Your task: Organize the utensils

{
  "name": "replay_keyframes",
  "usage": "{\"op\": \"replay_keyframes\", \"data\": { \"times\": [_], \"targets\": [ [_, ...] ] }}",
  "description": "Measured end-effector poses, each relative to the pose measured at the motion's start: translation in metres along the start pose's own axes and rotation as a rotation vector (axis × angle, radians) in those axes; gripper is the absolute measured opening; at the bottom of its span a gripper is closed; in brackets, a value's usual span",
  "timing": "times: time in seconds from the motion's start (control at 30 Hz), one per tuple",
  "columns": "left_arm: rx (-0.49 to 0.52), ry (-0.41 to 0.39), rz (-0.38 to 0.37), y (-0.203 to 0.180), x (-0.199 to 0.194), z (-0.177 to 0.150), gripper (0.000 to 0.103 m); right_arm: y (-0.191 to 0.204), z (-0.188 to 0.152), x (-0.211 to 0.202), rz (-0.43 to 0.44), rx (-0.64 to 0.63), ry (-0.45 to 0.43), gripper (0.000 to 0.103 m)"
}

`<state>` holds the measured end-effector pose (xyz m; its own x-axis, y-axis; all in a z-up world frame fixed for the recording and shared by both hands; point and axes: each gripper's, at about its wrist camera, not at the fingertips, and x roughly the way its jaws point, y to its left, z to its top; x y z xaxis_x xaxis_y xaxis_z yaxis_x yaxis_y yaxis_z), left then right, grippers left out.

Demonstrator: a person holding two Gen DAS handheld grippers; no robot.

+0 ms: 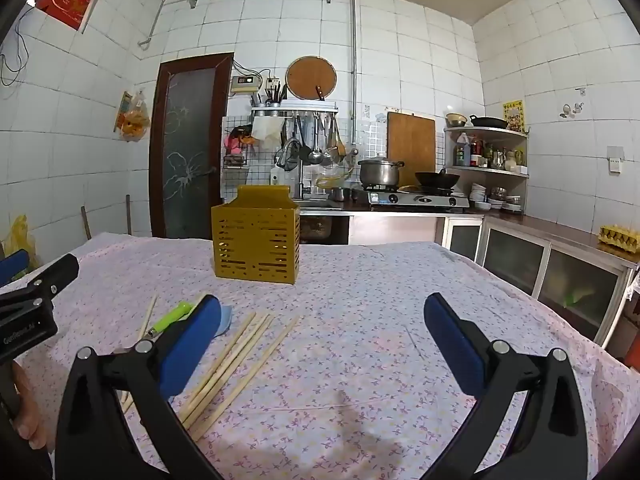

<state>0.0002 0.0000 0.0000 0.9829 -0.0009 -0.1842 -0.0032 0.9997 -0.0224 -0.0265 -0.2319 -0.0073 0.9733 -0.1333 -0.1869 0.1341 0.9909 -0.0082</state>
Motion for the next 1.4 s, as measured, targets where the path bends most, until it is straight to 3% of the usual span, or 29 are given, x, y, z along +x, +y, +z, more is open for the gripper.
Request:
{"op": "replay_keyframes", "data": {
  "times": [1.4],
  "targets": [
    [0.010, 0.000, -0.003, 0.003, 0.003, -0.001, 0.098, -0.011, -0.005, 0.001, -0.008, 0.008, 0.001, 0.099]
  ]
}}
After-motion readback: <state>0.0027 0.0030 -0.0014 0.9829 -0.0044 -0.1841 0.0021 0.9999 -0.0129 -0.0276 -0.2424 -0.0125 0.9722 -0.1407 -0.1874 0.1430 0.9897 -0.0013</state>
